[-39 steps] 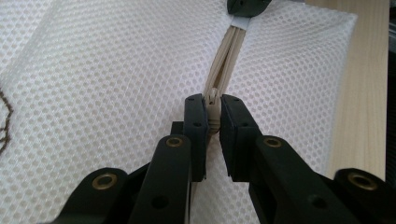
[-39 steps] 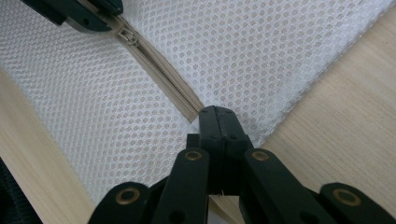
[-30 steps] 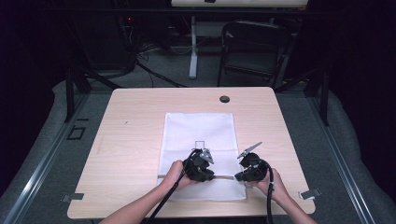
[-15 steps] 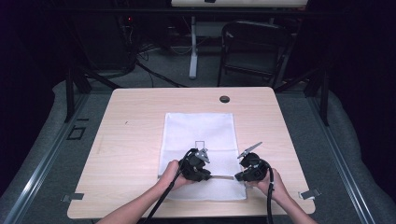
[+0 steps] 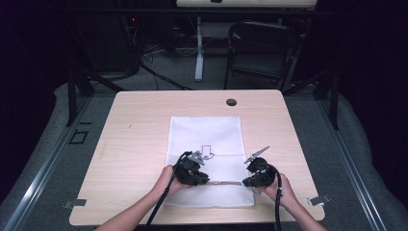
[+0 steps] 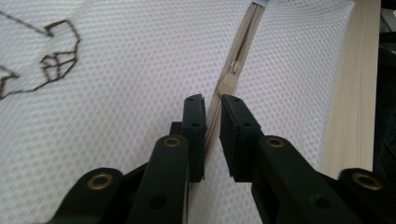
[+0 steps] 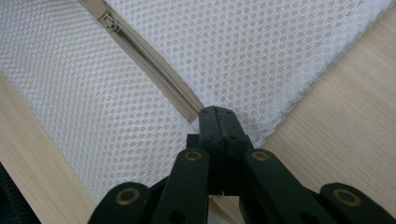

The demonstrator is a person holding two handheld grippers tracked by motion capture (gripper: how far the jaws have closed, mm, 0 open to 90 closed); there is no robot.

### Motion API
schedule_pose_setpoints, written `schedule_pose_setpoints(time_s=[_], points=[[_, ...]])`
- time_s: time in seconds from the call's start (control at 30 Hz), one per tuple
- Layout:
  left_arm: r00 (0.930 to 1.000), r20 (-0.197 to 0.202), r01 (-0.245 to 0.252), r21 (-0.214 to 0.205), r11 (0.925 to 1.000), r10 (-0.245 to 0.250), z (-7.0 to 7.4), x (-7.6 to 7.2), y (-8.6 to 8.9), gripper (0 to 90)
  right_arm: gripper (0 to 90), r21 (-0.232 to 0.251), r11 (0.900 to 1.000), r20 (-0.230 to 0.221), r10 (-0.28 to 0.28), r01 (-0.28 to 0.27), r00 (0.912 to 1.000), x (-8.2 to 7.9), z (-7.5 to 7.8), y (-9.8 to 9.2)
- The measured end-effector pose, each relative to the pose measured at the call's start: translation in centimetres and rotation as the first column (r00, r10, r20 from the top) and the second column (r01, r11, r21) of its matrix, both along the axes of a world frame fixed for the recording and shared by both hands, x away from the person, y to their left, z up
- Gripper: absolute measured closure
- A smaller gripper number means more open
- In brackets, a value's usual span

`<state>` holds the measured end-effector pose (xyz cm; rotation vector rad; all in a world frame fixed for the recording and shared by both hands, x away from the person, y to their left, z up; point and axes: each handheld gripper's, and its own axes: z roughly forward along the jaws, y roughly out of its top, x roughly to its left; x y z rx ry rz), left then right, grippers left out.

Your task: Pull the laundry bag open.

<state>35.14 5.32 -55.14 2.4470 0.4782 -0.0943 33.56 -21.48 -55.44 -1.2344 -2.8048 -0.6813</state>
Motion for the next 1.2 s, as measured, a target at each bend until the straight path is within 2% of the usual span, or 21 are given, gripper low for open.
schedule_pose_setpoints(time_s=[0.1,0.23,0.27,0.33,0.47,0.53,0.67,0.73,0.8,0.93,1.07,1.1,1.2], points=[[0.9997,0.003,0.022,0.014,0.9997,-0.022,-0.5,-0.1,-1.5,73.2,90.0,0.004,1.0,0.001,-0.002,0.002,1.0,0.0,0.0,0.0],[0.9995,0.006,0.032,0.013,0.9994,-0.032,-0.9,0.1,-2.7,66.4,90.0,0.02,0.9998,-0.011,-0.009,0.009,0.9999,-0.1,0.0,0.0],[0.9992,0.009,0.04,0.025,0.9989,-0.04,-0.9,0.1,-2.9,66.1,90.0,0.004,1.0,-0.009,-0.001,0.001,1.0,0.0,0.1,0.0],[0.9984,0.026,0.05,0.04,0.9979,-0.051,-1.0,-0.1,-3.2,66.5,90.0,0.002,1.0,-0.002,0.006,-0.006,1.0,0.0,0.0,0.0],[0.9939,0.085,0.067,0.048,0.9966,-0.071,-0.8,-0.5,-3.3,75.2,90.0,-0.001,1.0,0.001,0.003,-0.003,1.0,0.0,0.0,0.0],[0.9913,0.11,0.07,0.032,0.997,-0.073,-0.7,-0.7,-3.3,76.8,90.0,0.003,1.0,0.0,0.001,-0.001,1.0,0.0,0.0,0.0],[0.9894,0.11,0.091,0.04,0.995,-0.095,-0.8,-1.0,-3.6,78.1,90.0,0.006,1.0,-0.003,-0.003,0.003,1.0,0.0,0.0,0.1],[0.9906,0.09,0.098,0.06,0.9934,-0.103,-1.1,-0.9,-3.7,78.6,90.0,0.007,1.0,-0.002,-0.002,0.002,1.0,0.0,0.0,0.1],[0.9932,0.075,0.086,0.047,0.9952,-0.089,-1.2,-0.7,-3.6,80.3,90.0,0.004,1.0,-0.002,-0.002,0.002,1.0,0.0,0.0,0.1],[0.9918,0.088,0.088,0.064,0.9941,-0.093,-1.1,-0.8,-3.8,81.8,90.0,0.008,1.0,-0.006,-0.004,0.004,1.0,0.0,0.0,0.0],[0.9929,0.073,0.09,0.051,0.9946,-0.094,-0.9,-0.7,-3.5,82.2,90.0,0.004,1.0,-0.007,-0.004,0.004,1.0,0.0,0.0,0.0],[0.993,0.07,0.092,0.055,0.9942,-0.096,-0.9,-0.7,-3.5,82.2,90.0,0.02,0.9998,-0.017,-0.008,0.008,0.9998,0.1,0.0,-0.1],[0.9921,0.072,0.099,0.063,0.9931,-0.103,-0.8,-0.8,-3.4,82.2,90.0,0.012,0.9999,-0.015,-0.001,0.001,0.9999,0.1,0.0,-0.2]])
